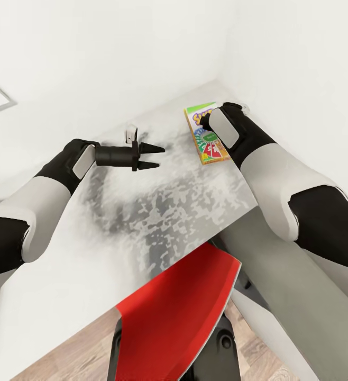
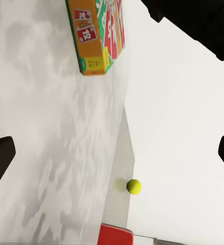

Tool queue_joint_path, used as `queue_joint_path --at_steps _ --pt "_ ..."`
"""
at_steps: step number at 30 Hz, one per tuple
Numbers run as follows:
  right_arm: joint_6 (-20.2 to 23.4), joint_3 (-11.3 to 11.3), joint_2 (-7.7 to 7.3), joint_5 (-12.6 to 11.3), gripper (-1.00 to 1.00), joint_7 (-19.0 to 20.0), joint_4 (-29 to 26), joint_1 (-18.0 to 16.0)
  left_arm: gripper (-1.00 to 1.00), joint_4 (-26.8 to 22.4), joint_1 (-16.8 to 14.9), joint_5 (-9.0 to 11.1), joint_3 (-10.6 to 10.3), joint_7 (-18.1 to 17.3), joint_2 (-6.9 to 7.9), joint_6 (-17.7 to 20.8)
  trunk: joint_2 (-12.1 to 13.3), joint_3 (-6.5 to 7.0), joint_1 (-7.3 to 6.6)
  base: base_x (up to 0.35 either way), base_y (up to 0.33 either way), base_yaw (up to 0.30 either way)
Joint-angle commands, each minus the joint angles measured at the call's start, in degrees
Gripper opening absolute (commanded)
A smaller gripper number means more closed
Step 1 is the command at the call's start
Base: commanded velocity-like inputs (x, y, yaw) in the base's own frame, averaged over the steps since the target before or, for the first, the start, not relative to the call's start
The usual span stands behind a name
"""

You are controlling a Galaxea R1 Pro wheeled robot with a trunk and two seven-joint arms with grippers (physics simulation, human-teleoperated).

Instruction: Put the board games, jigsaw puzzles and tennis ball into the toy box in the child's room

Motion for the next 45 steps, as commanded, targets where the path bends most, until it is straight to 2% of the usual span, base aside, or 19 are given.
queue_joint_path --at_steps 1,45 --pt "0.33 0.24 0.0 -1.09 1.0 -0.34 1.26 -0.01 1.0 0.01 -0.05 0.13 -0.28 -0.22 0.06 0.25 -0.06 -0.08 0.04 -0.028 0.0 0.0" --pt "0.38 0.15 0.0 -1.13 1.0 -0.33 2.49 -0.01 1.0 0.01 0.31 0.09 -0.28 -0.21 -0.03 0.25 -0.06 -0.08 0.04 -0.077 0.0 0.0"
